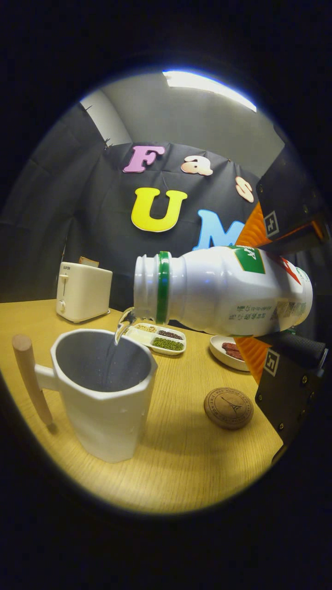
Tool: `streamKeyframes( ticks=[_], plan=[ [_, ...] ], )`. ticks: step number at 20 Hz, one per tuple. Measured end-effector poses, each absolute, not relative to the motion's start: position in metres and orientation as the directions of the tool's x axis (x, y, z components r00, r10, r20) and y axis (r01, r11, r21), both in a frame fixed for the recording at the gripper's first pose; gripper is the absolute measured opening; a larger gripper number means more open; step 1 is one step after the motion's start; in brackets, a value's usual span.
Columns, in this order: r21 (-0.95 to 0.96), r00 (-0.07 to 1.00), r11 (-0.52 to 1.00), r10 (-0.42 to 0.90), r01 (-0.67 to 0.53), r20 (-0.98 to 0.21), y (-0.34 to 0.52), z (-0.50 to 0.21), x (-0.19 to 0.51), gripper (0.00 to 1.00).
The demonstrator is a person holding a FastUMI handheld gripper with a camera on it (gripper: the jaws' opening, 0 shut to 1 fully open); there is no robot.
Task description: Take the bottle from table, then pour the juice into the cup, finally place the bottle on the coaster
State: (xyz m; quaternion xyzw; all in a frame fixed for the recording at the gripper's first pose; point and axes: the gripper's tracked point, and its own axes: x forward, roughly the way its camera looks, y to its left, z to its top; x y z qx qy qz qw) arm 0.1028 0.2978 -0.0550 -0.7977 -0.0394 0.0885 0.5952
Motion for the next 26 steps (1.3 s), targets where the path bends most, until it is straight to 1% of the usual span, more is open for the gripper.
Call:
streamKeyframes(
  ticks=[26],
  plan=[
    [-0.908, 0.977, -0.419, 0.198, 0.01, -0.08, 0.312, -0.033, 0.1, 0.72]
  ],
)
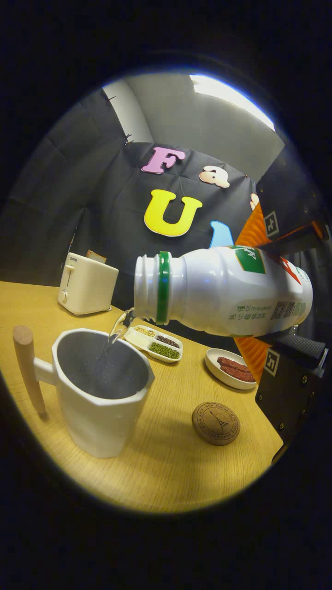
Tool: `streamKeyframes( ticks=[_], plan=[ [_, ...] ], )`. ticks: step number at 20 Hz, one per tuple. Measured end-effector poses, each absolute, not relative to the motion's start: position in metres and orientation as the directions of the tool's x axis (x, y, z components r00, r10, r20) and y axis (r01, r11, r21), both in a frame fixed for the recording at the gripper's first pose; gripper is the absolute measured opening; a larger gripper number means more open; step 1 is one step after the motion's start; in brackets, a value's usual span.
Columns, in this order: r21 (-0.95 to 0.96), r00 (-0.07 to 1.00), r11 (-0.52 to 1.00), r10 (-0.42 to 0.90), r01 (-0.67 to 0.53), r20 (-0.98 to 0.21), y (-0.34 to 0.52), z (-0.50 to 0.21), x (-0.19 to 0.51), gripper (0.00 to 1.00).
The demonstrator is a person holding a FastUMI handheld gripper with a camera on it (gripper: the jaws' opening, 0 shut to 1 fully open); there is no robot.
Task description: Take the bottle from table, then pour the juice into the cup, finally place the bottle on the coaster
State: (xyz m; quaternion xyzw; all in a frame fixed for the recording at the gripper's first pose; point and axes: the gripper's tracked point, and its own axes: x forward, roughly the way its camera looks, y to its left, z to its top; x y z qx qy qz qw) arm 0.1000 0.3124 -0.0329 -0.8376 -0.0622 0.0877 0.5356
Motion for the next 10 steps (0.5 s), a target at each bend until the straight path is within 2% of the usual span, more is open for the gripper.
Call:
streamKeyframes(
  ticks=[10],
  plan=[
    [-0.883, 0.974, -0.469, 0.214, 0.033, -0.077, 0.3173, -0.0286, 0.0982, 0.72]
  ],
)
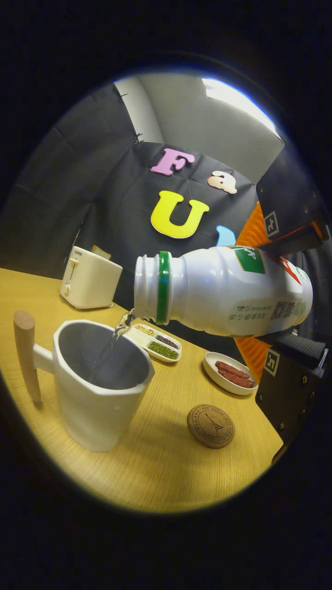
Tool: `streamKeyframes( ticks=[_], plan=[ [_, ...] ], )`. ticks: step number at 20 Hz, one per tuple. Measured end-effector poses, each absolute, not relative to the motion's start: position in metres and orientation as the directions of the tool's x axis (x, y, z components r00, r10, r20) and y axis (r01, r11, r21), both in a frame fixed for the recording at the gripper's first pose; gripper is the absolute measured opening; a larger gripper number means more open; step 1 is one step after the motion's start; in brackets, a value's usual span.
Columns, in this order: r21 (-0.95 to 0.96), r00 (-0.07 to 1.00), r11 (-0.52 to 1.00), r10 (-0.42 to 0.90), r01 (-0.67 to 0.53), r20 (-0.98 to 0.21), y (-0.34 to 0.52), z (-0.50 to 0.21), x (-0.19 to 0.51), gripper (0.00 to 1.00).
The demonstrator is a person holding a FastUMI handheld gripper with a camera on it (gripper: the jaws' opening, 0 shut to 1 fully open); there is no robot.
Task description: Take the bottle from table, then pour the juice into the cup, finally place the bottle on the coaster
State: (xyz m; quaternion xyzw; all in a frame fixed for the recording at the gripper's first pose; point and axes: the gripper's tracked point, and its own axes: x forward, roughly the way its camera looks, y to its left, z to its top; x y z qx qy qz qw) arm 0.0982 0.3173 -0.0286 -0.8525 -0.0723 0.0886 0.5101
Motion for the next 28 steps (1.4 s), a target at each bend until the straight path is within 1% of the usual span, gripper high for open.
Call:
streamKeyframes(
  ticks=[13, 28],
  plan=[
    [-0.836, 0.971, -0.547, 0.222, 0.052, -0.085, 0.319, -0.038, 0.097, 0.72],
    [-0.822, 0.972, -0.567, 0.22, 0.06, -0.081, 0.32, -0.042, 0.096, 0.72]
  ],
)
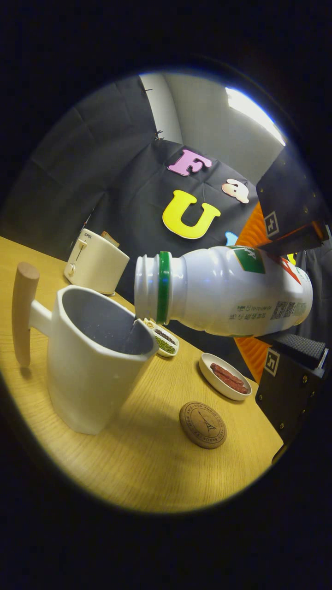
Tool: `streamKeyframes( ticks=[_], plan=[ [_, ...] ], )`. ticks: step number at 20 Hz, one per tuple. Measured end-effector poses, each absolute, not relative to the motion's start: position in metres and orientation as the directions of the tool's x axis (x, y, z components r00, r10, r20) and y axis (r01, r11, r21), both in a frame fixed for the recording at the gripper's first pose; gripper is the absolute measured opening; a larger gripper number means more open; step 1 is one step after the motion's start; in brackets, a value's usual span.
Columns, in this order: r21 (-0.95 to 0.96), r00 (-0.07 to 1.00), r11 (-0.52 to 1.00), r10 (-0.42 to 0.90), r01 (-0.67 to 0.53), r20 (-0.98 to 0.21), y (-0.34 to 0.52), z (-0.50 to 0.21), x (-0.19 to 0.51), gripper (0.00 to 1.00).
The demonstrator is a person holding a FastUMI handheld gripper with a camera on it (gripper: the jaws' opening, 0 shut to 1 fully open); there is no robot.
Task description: Take the bottle from table, then pour the juice into the cup, finally place the bottle on the coaster
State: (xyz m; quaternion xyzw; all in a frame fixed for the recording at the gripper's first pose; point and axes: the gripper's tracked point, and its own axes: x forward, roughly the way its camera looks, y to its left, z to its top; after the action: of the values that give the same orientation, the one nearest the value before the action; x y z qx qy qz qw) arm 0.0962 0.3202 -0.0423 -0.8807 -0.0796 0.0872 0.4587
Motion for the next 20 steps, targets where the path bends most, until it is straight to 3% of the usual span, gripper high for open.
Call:
streamKeyframes(
  ticks=[14, 20],
  plan=[
    [-0.859, 0.972, -0.513, 0.198, -0.005, -0.123, 0.314, -0.058, 0.1, 0.72],
    [-0.917, 0.967, -0.386, 0.176, -0.103, -0.183, 0.309, -0.068, 0.102, 0.72]
  ],
)
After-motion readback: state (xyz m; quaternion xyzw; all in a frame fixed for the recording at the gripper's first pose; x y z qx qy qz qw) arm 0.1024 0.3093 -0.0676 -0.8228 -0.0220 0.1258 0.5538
